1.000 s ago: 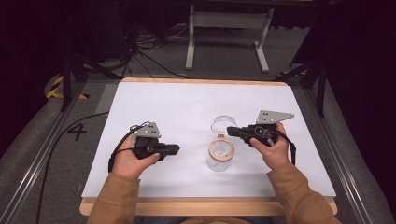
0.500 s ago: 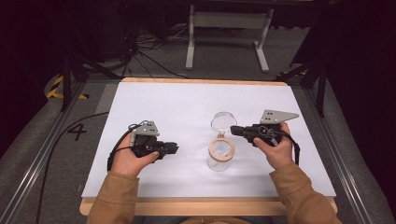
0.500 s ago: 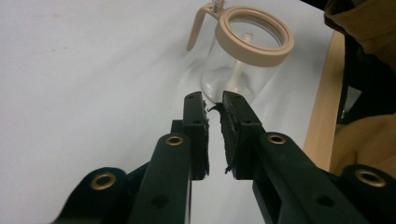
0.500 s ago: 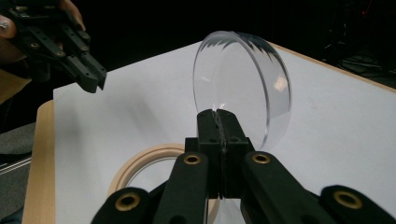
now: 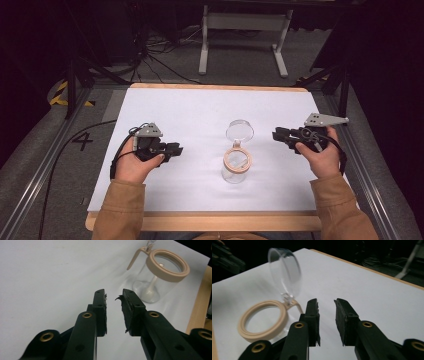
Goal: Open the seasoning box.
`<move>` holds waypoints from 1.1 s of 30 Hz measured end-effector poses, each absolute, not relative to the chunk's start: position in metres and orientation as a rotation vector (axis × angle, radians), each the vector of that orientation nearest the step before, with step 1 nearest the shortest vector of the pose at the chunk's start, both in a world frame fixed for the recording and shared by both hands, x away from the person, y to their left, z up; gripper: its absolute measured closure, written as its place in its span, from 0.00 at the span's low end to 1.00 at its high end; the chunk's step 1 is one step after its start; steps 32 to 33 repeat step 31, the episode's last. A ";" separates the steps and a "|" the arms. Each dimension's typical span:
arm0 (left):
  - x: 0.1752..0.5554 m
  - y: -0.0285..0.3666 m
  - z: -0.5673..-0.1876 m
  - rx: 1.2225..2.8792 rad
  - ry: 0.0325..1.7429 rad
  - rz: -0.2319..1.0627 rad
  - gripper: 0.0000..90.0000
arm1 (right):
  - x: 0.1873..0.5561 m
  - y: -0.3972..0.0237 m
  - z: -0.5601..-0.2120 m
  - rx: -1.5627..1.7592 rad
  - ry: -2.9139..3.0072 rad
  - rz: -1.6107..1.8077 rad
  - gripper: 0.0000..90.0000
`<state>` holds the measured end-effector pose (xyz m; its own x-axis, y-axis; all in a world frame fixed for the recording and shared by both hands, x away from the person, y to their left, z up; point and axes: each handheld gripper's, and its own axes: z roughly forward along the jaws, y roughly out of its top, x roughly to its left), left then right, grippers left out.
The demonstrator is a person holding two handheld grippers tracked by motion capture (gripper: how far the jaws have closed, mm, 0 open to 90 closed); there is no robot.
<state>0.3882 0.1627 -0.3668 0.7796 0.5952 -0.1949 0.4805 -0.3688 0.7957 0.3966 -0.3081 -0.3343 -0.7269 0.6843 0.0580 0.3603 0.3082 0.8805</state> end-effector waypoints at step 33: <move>0.422 0.179 -0.419 2.023 1.025 0.178 0.41 | 0.435 -0.357 -0.408 1.291 2.207 1.069 0.51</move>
